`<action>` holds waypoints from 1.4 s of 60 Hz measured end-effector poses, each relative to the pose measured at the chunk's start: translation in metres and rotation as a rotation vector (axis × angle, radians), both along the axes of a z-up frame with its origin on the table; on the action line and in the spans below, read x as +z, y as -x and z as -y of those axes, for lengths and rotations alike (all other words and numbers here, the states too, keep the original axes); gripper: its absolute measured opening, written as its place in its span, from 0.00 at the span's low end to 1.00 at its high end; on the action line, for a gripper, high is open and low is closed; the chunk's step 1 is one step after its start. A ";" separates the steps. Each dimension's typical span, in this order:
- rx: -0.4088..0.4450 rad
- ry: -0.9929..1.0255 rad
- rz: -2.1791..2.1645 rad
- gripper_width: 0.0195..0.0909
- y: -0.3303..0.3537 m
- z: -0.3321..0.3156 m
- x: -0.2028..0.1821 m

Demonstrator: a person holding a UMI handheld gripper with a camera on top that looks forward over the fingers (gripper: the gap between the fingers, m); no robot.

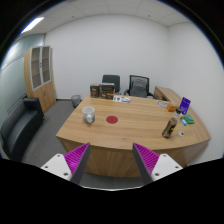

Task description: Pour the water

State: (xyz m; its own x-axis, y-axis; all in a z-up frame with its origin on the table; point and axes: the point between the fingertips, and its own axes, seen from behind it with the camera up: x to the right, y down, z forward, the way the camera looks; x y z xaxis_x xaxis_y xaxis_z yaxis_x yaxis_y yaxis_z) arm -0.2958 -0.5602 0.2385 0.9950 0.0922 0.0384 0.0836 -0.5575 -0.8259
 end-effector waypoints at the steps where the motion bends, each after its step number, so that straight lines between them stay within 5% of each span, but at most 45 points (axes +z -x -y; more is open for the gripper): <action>1: -0.007 0.002 0.002 0.93 -0.002 0.000 -0.001; 37: -0.142 0.011 -0.003 0.93 -0.311 -0.118 -0.110; 60: -0.102 -0.127 -0.042 0.92 -0.392 -0.269 -0.147; 70: -0.071 -0.185 -0.005 0.71 -0.395 -0.305 -0.156; 75: -0.065 -0.199 -0.021 0.49 -0.394 -0.313 -0.161; 84: -0.084 -0.235 -0.031 0.38 -0.393 -0.315 -0.158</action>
State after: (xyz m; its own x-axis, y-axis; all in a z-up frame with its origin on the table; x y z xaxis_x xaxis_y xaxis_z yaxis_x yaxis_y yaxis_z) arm 0.0974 -0.2448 0.0810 0.9998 0.0014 0.0188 0.0180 -0.3535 -0.9353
